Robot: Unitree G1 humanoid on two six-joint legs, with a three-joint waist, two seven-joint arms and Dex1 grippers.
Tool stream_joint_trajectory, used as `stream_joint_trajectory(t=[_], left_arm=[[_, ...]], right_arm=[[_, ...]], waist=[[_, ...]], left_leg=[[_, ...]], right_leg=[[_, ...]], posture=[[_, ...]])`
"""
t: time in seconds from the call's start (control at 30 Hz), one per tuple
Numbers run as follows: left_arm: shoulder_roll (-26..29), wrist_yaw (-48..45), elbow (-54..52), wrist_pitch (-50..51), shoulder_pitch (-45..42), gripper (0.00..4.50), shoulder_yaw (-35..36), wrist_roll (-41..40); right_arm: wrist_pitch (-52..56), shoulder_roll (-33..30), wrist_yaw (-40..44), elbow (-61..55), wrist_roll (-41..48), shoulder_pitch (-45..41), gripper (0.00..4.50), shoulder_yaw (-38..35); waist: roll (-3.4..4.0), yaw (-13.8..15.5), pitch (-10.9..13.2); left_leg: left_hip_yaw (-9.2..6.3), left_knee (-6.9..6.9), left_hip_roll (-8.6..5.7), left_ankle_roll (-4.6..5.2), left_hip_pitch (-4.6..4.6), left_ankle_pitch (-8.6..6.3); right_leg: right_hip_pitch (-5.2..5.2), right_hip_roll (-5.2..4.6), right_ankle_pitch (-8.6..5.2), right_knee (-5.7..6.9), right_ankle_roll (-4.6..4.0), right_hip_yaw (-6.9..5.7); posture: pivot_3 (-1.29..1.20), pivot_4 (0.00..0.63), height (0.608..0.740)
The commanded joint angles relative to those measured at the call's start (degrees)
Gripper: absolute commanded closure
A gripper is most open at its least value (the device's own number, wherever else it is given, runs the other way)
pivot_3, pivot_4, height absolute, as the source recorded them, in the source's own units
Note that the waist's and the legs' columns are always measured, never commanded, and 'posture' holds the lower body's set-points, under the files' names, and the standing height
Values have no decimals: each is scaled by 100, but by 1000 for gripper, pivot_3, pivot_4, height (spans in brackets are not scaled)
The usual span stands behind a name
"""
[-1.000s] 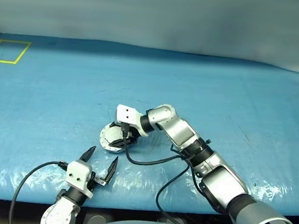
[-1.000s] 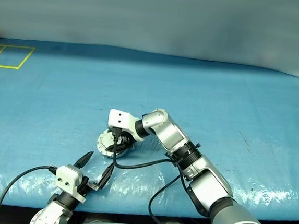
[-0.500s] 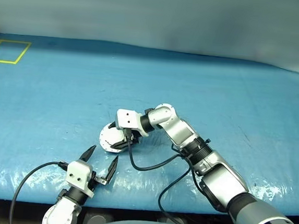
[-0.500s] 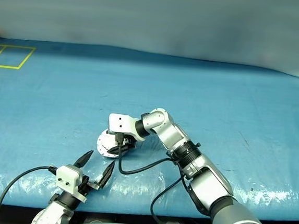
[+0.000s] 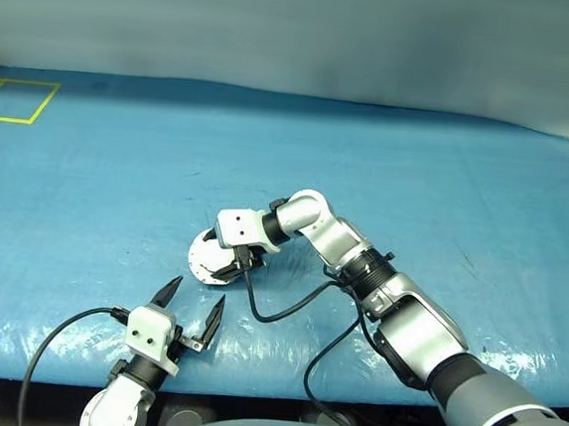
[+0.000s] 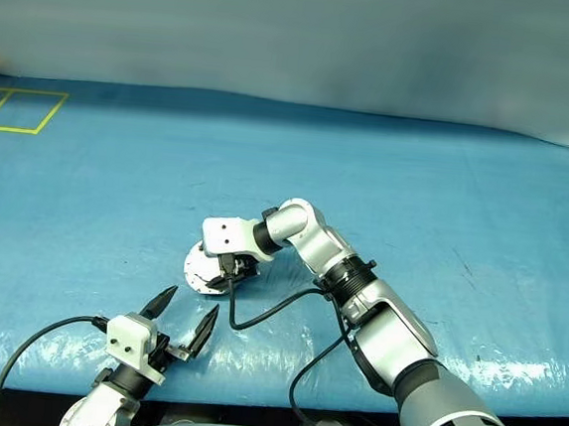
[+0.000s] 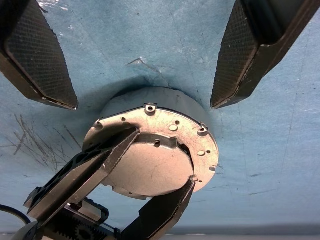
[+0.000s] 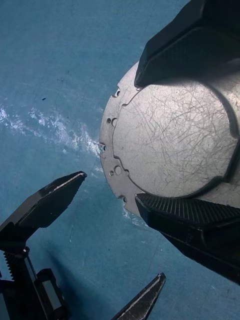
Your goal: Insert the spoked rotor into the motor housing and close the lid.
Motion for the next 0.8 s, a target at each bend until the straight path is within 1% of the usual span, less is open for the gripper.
stream_joint_trajectory(t=[0.03, 0.1, 0.17, 0.3, 0.43, 0.53, 0.67, 0.8], left_arm=[[35, 9, -122, -88, 24, 0, 20, 31], [46, 9, -137, -82, 27, 0, 27, 30], [60, 13, -161, -66, 27, 0, 34, 29], [85, 27, -220, -28, 33, 0, 30, 33], [101, 37, -267, 5, 37, 0, 15, 29], [102, 44, -306, 40, 34, 0, 7, 30], [96, 62, -350, 75, 30, 0, 5, 40], [87, 86, -378, 99, 37, 0, 10, 48]], right_arm=[[227, -20, -139, 364, -247, -22, 1476, -54], [296, 11, -131, 407, -246, 5, 1476, -92], [618, 67, -184, 433, -232, 52, 1476, -150], [1165, 130, -326, 391, -307, 184, 1476, -183], [1582, 175, -455, 362, -330, 231, 1476, -238], [1883, 238, -766, 425, -354, 199, 1476, -342], [2185, 288, -1031, 447, -336, 190, 1476, -450], [2704, 254, -1296, 128, -394, 394, 1476, -447]], waist=[[0, -5, 0], [0, -14, 0], [0, -17, 0], [7, -22, -5], [38, -23, -26], [55, -33, -38], [57, -39, -42], [61, -33, -52]], left_leg=[[0, 0, 0, 0, 10, 0], [3, 0, 0, 0, 39, 0], [5, 0, 0, 0, 57, 0], [5, -1, 0, 0, 60, 0], [6, -3, 0, 0, 61, 0], [6, -2, 0, 0, 66, 0], [6, -2, 0, -1, 69, 0], [7, -2, -2, -1, 69, 0]], right_leg=[[10, 0, -1, 0, -1, 0], [22, 0, -4, -1, -6, 3], [23, -1, -6, -1, -8, 5], [23, -1, -5, 0, -9, 7], [22, -1, -5, 0, -9, 7], [23, -1, -5, 0, -9, 7], [22, -1, -4, 0, -10, 9], [22, -3, -4, 0, -10, 11]], posture=[[0, 150, 740], [0, 150, 740], [0, 150, 740], [0, 150, 740], [0, 150, 740], [0, 150, 740], [0, 150, 740], [0, 150, 740]])
